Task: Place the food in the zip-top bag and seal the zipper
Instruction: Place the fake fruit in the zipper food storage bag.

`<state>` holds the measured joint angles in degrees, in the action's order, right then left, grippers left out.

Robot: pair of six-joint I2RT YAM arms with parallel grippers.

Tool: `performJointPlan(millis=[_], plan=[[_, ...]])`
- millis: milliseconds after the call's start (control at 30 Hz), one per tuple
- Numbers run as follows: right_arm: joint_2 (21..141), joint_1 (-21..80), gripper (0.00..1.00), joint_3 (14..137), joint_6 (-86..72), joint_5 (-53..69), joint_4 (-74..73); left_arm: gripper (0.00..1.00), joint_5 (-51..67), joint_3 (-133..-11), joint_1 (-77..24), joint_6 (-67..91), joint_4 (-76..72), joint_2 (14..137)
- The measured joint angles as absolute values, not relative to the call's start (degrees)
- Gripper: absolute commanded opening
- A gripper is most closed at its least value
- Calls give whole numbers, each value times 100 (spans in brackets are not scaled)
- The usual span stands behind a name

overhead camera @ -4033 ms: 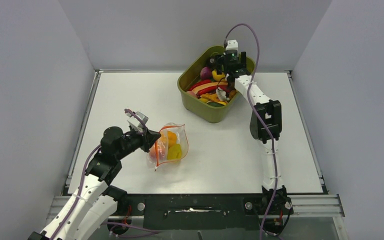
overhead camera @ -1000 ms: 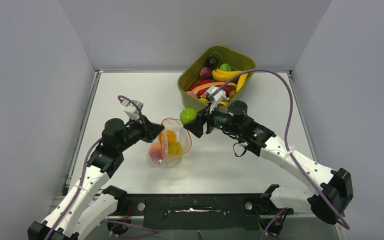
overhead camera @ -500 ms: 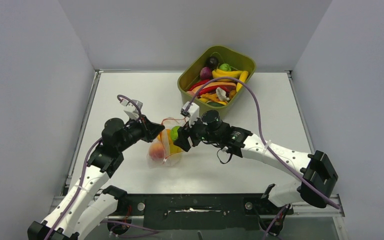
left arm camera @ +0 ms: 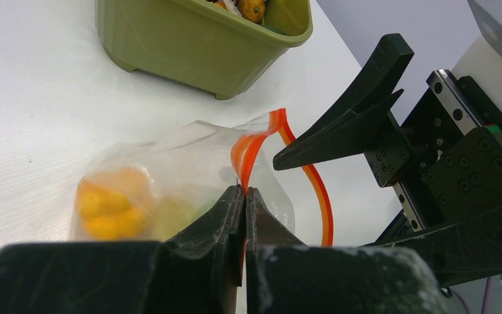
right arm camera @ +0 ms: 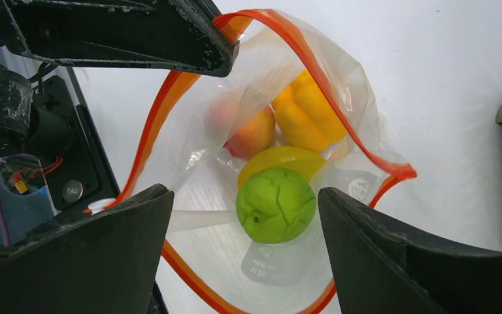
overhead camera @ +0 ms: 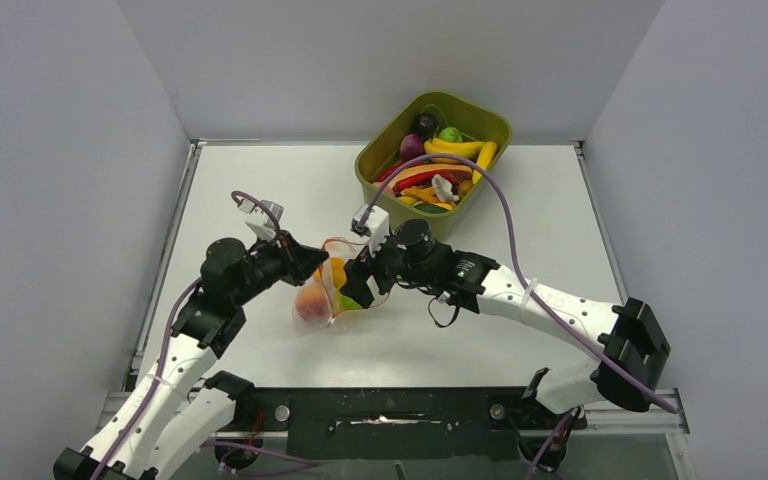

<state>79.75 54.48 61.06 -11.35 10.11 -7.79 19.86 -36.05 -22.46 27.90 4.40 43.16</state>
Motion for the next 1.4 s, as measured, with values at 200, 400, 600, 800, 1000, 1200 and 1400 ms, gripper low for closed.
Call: performJointPlan(millis=[200,400,600,800,1000,1200,1400], plan=[[7972,5448,84,6171,-1127,1022,-923,0,1997,-3605,-2248,2790,456,4287],[7970,5430,84,6764,-1087,991,-1363,0,2001,-3597,-2246,2766,464,4287],[7795,5074,81,7102,-1120,775,-1516,0,2014,-3592,-2248,2652,532,4287],[7723,4268,81,7100,-1566,43,-1557,0,2018,-3562,-2248,2508,543,4257],[7819,3830,80,7218,-1444,-963,-1717,0,2021,-3470,-2246,2370,602,4217],[8541,3317,82,7977,-554,-1203,-1841,0,2102,-3332,-2248,2231,633,4202],[9679,2759,83,9168,257,-1184,-2324,0,2128,-3312,-2252,1977,692,4211]])
